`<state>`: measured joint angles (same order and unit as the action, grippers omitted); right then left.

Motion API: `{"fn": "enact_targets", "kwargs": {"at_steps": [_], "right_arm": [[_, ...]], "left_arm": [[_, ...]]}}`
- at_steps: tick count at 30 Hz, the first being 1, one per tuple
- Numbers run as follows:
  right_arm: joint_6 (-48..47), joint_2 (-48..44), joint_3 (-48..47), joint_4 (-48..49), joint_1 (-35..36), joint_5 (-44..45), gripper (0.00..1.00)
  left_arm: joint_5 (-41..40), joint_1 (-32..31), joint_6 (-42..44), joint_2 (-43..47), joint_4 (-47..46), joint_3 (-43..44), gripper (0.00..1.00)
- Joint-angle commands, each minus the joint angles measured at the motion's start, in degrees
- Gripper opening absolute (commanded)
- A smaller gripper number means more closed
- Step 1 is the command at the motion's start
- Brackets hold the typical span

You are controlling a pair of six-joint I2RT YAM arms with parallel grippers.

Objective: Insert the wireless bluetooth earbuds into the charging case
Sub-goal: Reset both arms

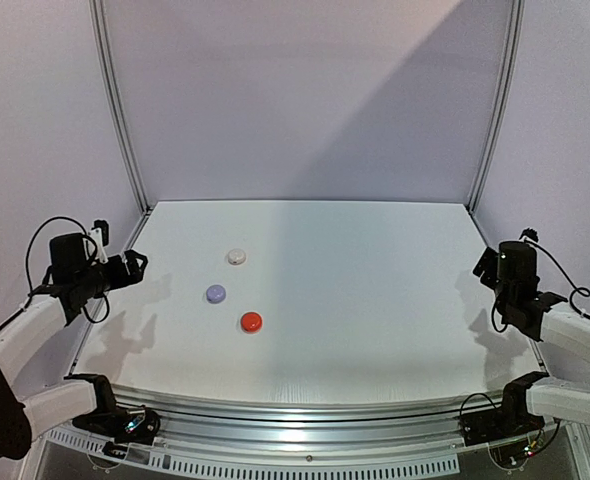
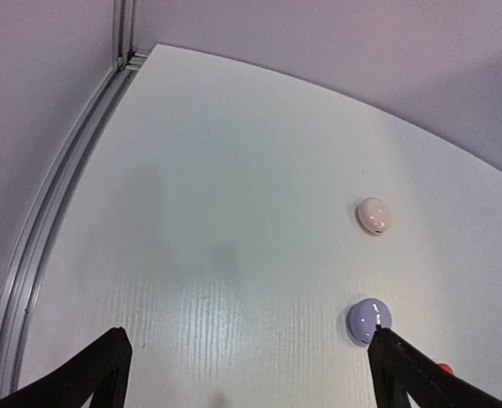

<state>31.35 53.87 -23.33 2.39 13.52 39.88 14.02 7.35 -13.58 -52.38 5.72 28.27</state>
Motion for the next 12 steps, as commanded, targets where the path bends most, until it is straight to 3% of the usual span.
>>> {"fn": "enact_targets", "kwargs": {"at_steps": [1, 12], "right_arm": [[-6.0, -2.6, 1.1, 3.7, -0.2, 8.0, 0.99], [-8.3, -3.8, 3.7, 8.5, -0.2, 9.7, 0.99]], "left_arm": [[-1.5, 4.1, 1.8, 1.5, -12.0, -4.1, 0.99], [3.5, 12.0, 2.9, 0.9, -12.3, -6.5, 0.99]]}}
